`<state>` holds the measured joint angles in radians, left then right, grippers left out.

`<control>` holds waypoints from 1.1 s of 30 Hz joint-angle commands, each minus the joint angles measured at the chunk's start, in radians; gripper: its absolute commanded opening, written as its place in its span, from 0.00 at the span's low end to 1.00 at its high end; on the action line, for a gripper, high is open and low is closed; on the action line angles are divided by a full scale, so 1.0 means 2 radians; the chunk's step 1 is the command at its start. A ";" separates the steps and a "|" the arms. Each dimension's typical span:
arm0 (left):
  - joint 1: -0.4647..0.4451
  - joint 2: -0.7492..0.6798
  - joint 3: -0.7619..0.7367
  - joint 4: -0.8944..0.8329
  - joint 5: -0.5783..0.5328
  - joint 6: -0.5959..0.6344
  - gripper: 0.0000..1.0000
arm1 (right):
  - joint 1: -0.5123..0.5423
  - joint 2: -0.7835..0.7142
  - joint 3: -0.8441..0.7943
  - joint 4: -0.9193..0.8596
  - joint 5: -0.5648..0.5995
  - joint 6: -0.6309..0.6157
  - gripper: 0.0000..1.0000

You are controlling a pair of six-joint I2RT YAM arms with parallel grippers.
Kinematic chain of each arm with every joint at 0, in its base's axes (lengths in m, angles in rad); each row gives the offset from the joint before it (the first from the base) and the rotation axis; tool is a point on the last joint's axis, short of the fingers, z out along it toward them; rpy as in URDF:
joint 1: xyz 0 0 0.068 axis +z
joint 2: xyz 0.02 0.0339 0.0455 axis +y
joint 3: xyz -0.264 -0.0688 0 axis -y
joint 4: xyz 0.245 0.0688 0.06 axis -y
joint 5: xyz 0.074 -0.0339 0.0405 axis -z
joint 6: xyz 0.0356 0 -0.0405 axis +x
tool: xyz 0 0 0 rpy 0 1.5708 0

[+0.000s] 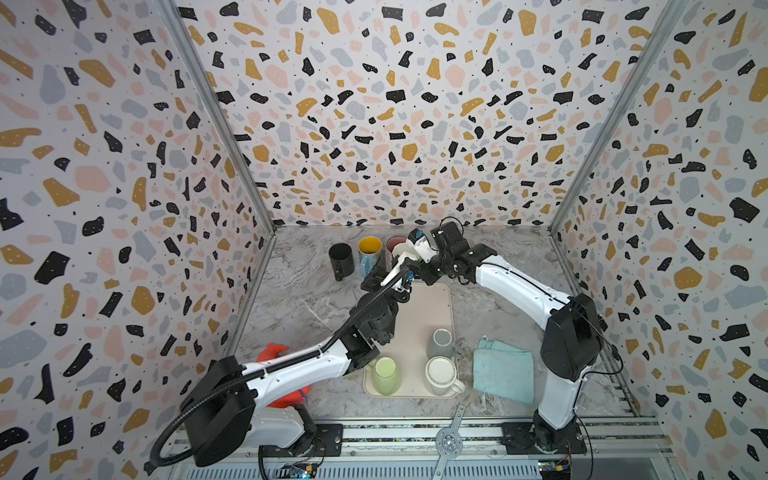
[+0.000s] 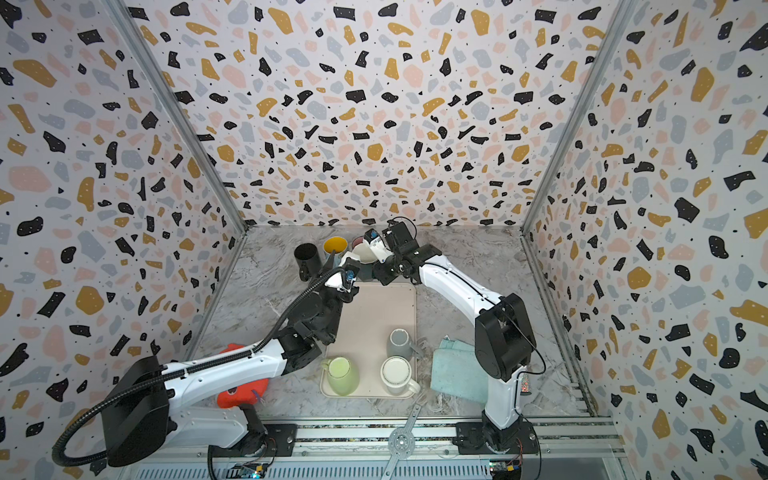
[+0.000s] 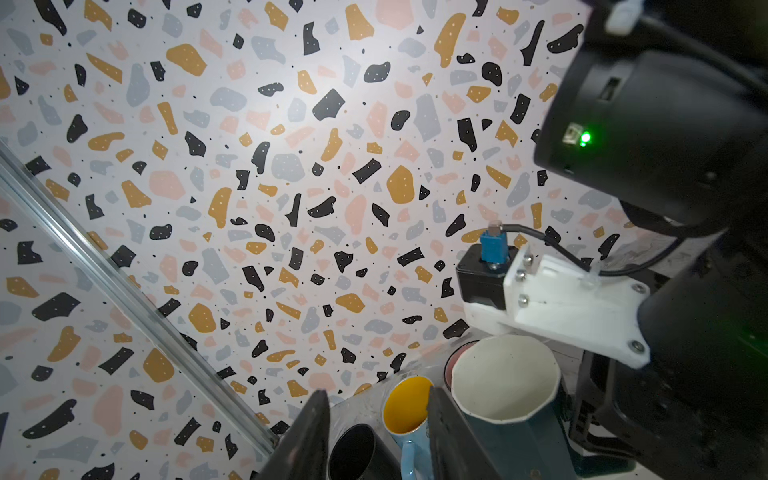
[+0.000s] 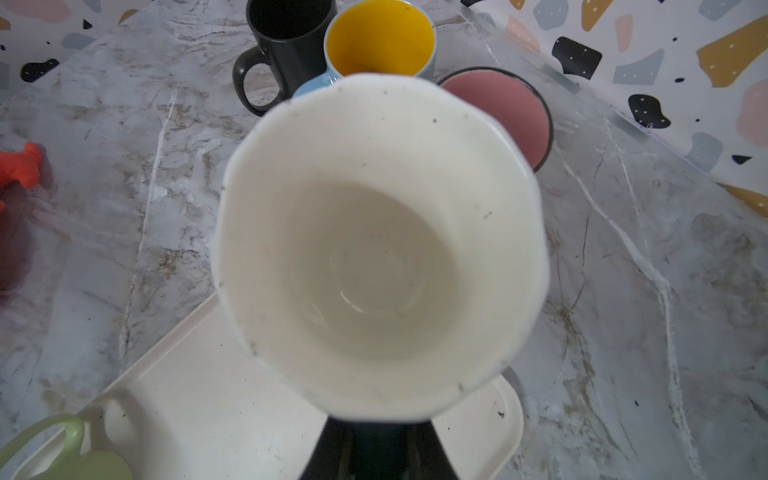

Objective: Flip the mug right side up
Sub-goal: 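Open the left gripper and withdraw it from the dark green mug, then carry the dark green mug with the right gripper and lower it beside the pink mug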

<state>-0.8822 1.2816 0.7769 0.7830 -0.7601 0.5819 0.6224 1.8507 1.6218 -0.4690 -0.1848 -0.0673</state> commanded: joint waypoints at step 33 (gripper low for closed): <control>0.261 0.003 0.097 -0.237 0.333 -0.460 0.50 | -0.062 0.056 0.062 0.068 0.107 0.068 0.00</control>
<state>-0.3691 1.3060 0.9852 0.2562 -0.1219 -0.3096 0.5003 1.9976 1.6608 -0.4191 -0.0063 0.0521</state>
